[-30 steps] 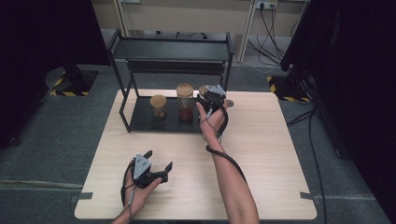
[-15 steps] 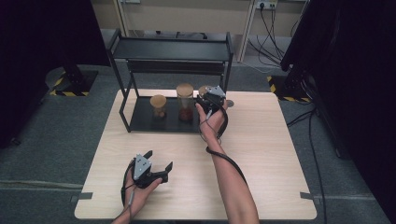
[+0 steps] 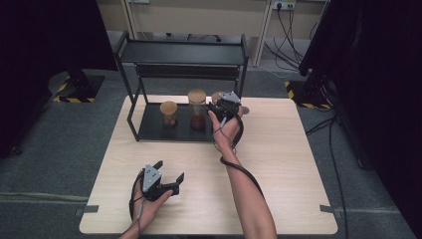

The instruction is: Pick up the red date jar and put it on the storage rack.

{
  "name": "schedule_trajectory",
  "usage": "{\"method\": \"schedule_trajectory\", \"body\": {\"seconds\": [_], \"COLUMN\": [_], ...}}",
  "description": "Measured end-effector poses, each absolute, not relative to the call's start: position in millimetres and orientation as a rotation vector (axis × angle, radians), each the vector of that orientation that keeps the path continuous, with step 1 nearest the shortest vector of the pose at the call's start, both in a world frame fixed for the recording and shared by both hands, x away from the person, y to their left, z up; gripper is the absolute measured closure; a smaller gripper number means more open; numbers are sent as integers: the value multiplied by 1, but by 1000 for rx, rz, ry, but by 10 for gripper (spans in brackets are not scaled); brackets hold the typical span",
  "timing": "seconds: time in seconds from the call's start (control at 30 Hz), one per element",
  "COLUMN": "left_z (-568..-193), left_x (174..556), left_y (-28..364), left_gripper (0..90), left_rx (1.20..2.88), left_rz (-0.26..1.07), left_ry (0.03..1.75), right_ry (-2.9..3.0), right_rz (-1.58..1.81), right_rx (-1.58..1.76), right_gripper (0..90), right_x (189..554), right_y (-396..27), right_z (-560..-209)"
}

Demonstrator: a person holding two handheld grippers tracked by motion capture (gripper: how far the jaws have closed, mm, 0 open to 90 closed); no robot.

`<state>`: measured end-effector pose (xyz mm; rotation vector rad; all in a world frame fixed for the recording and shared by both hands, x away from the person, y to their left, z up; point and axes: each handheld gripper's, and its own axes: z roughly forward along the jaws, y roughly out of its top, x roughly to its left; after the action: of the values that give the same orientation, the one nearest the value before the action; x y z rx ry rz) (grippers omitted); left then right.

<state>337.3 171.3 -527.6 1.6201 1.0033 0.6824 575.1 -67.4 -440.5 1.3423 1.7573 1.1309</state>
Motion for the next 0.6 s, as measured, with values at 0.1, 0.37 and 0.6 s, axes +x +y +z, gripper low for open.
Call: {"method": "schedule_trajectory", "body": {"seconds": [0.1,0.37,0.6], "left_z": [-528,-528,-528], "left_x": [337,337,337], "left_y": [171,171,171], "left_gripper": [63,63,63], "left_rx": [1620,1620,1621], "left_rz": [683,683,682], "left_ry": [1003,1003,1004], "right_ry": [1759,1769,1775], "right_rz": [1137,1169,1188], "right_rx": [1343,1368,1372], "right_gripper": [157,105,84], "right_x": [574,570,566], "right_y": [-67,-68,-69], "right_z": [-440,-442,-439]}}
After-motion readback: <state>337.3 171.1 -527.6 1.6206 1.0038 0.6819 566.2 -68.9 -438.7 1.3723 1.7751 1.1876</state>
